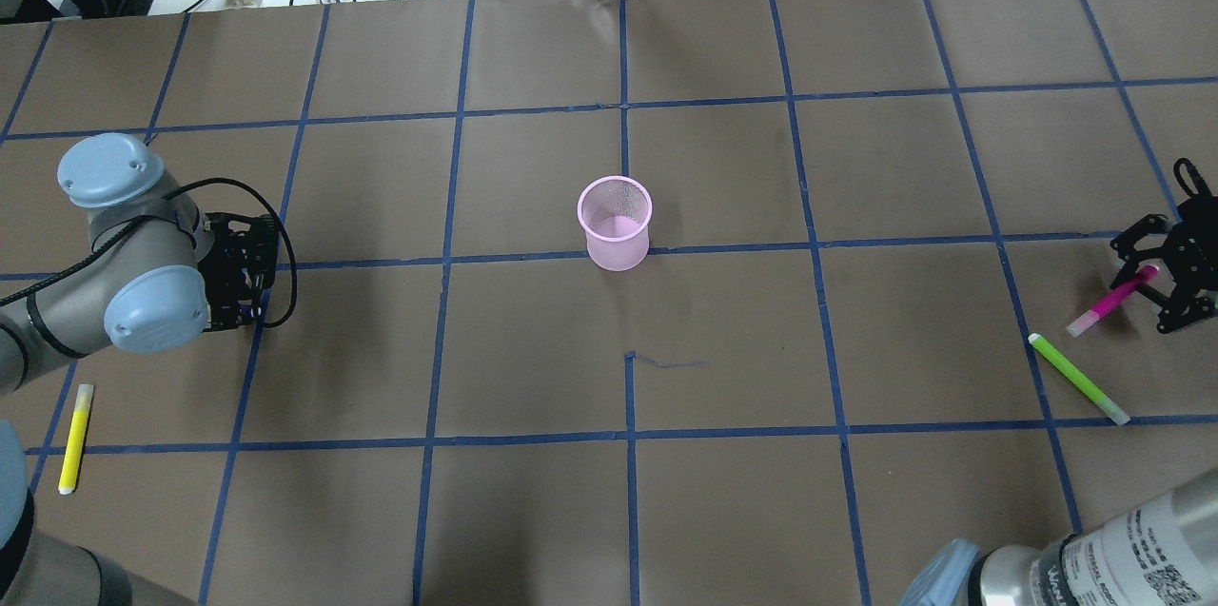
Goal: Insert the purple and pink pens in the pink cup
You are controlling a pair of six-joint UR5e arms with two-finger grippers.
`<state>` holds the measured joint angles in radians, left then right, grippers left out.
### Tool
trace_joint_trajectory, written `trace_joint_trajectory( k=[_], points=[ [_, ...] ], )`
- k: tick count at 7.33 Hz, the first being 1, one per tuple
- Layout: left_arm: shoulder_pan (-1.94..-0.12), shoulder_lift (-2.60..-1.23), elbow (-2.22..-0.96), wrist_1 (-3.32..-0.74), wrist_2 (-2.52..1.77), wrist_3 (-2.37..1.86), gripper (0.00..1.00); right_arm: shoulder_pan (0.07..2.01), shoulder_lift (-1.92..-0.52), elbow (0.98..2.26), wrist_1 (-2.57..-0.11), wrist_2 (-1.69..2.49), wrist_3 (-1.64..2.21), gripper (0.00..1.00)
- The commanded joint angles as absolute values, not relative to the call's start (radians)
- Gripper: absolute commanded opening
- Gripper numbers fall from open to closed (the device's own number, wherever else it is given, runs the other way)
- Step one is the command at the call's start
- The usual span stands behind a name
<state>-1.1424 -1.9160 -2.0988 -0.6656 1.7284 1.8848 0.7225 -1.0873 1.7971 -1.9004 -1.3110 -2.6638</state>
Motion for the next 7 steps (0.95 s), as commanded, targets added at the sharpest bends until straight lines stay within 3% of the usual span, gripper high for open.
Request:
trace_joint_trajectory(
  k=[1,5,7],
  points=[
    [-1.152,-1.895,-2.094,-0.666,1.729,1.885,0.0,0.723,-1.101,1.801,-1.894,-1.308,-2.661,0.14],
    [-1.152,-1.891,-2.089,-0.664,1.726,1.894,0.0,0.723,-1.124,1.799,-1.893,-1.302,-2.654,0.0],
    [-1.152,-1.887,-2.079,-0.663,1.724,1.894,0.0,0.73,-1.167,1.795,-1.891,-1.261,-2.558,0.0]
  ],
)
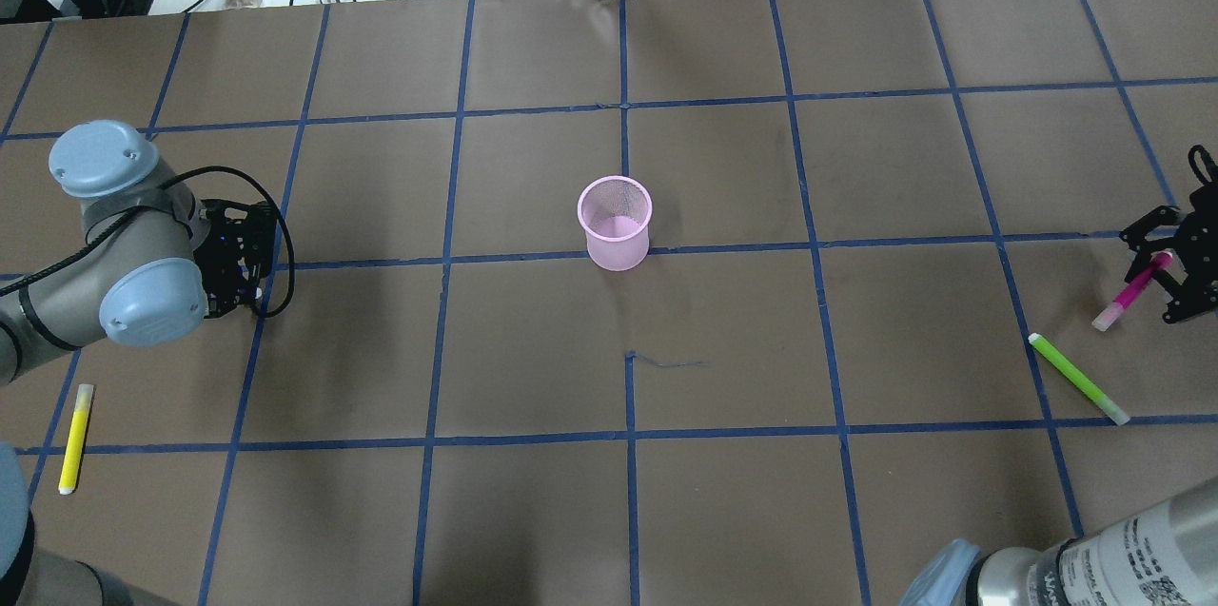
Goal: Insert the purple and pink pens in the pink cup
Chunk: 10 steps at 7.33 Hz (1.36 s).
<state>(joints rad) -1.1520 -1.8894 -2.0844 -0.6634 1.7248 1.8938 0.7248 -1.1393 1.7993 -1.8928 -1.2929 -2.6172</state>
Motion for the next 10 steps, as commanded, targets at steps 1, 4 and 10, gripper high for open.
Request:
trace_joint_trajectory(
  k=[1,4,10],
  points=[
    [-1.152,-1.887,-2.072,-0.664,1.723,1.894,0.0,0.732,-1.216,1.801,-1.87,-1.211,-2.481,0.0],
    [-1.152,-1.879,-2.056,-0.673,1.707,1.894,0.0,0.808,-1.317,1.798,-1.833,-1.177,-2.306,0.0],
    [-1.151,-1.876,-2.04,-0.68,1.69,1.894,0.0,1.206,-1.583,1.801,-1.847,-1.345,-1.894,0.0]
  ],
)
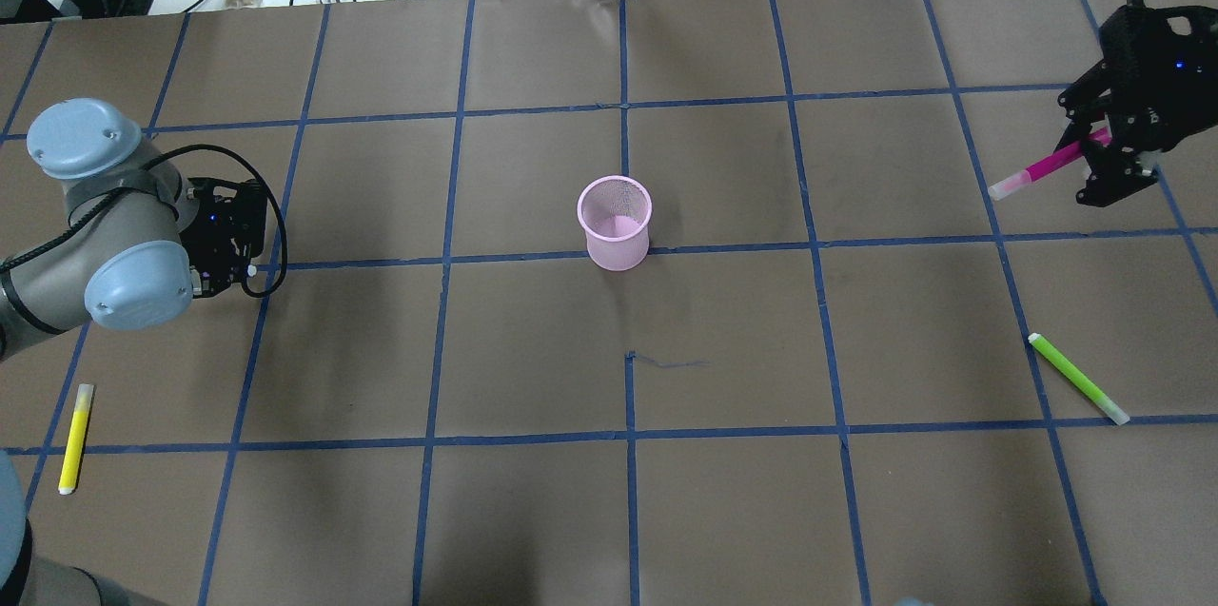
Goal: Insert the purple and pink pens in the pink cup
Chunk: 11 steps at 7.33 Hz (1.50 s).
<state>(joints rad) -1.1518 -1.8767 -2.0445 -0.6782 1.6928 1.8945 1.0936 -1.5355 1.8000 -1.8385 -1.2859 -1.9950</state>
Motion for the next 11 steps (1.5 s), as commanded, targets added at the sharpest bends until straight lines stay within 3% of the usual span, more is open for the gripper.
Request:
trace_joint_trajectory(
  k=[1,4,8,11],
  points=[
    [-1.144,-1.875,-2.039,-0.686,1.656,1.893,0.0,1.301,-1.595,1.795,-1.851,-1.389,-1.756,0.0],
    [-1.134,-1.871,-2.016,-0.725,1.597,1.893,0.0,1.541,-1.515,1.778,-2.032,-1.533,-1.476,0.0],
    [-1.109,-1.871,-2.016,-0.73,1.537,1.894,0.0,1.837,-1.288,1.55,-2.037,-1.723,-1.114,0.0],
    [-1.1,-1.873,-2.016,-0.732,1.517,1.896,0.0,1.988,-1.198,1.54,-2.037,-1.907,-0.944,0.02]
  ],
)
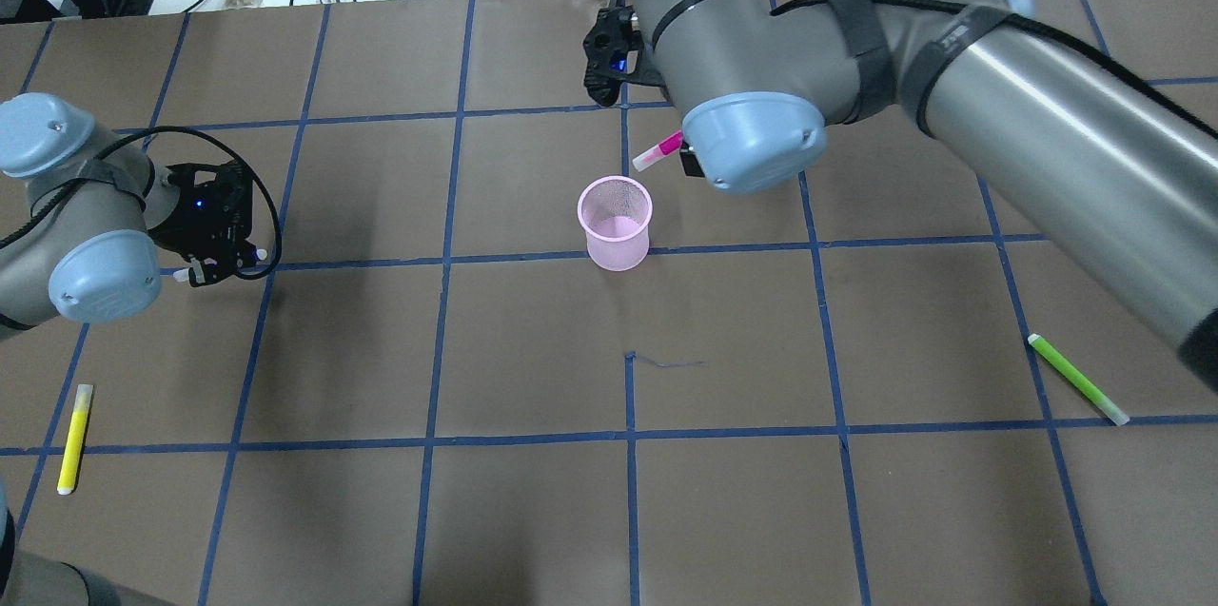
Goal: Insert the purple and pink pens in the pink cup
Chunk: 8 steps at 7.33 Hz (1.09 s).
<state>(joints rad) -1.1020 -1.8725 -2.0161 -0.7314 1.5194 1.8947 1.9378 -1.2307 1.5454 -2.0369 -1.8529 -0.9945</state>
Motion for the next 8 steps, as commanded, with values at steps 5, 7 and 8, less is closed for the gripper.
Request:
trace_joint_trajectory(
  k=[5,7,8],
  points=[
    [-1.1,-1.873,-2.016,-0.732,1.511,1.896,0.0,2.025,-1.126,1.536,-2.034,-1.945,-0.755,0.02],
    [-1.104,-1.861,-2.016,-0.748,1.479,1.884,0.0,2.029,-1.124,1.537,-2.034,-1.948,-0.762,0.02],
    [-1.106,-1.844,-2.016,-0.768,1.464,1.878,0.0,2.029,-1.123,1.542,-2.033,-1.947,-0.762,0.02]
  ],
)
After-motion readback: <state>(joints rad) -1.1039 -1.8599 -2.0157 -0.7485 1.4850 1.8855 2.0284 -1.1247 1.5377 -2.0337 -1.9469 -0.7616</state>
